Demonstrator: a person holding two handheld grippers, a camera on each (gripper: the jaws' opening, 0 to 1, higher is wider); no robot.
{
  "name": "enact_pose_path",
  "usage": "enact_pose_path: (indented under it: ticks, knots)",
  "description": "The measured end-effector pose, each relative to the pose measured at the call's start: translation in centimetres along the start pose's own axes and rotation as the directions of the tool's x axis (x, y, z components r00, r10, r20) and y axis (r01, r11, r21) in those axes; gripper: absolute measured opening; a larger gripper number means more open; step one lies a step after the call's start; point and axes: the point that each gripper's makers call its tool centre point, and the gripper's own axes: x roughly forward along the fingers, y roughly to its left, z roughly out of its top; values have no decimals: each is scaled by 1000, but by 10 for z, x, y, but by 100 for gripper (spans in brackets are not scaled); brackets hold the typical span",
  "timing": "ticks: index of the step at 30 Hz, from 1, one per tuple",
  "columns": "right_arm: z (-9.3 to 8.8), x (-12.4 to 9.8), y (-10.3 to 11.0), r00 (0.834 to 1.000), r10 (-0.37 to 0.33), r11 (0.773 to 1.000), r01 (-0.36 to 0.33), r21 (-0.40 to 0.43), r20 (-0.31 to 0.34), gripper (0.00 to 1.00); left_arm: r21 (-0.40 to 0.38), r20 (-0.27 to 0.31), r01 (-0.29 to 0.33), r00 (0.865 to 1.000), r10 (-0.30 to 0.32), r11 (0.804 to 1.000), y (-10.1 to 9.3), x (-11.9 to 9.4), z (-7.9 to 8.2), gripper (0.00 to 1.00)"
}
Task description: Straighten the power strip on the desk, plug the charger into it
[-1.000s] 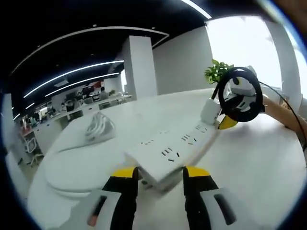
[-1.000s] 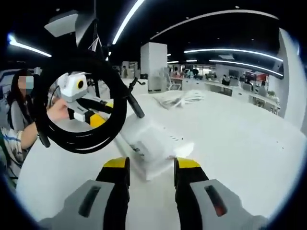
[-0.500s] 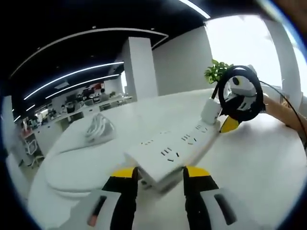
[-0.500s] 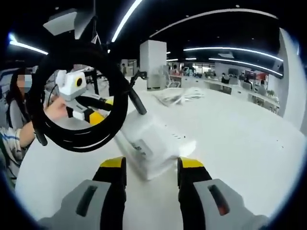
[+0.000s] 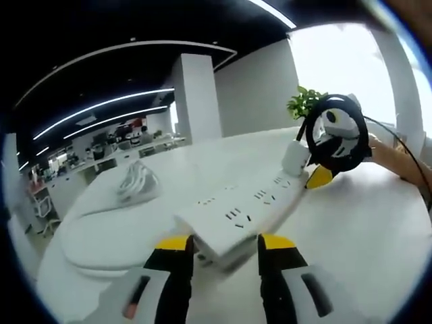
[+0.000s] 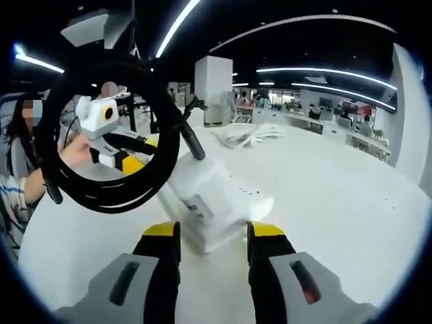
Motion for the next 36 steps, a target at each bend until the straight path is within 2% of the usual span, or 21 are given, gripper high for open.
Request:
enact_pose_path:
  ticks: [11,29,36]
  knots:
    - [-2,-6,-4,1000,-2,1000,2,-11,-15,35,11,2,18,1000,-18,1000,-5,0,1,36]
    - [-17,-28,-1,994,60,995,-67,-70,-96,27,52,-2,72,997,-72,996,-22,0,2,34]
    - [-19,-33,0,993,67,994,-75,-76,-100,26,57,-1,86,996,-86,995,-27,0,2,34]
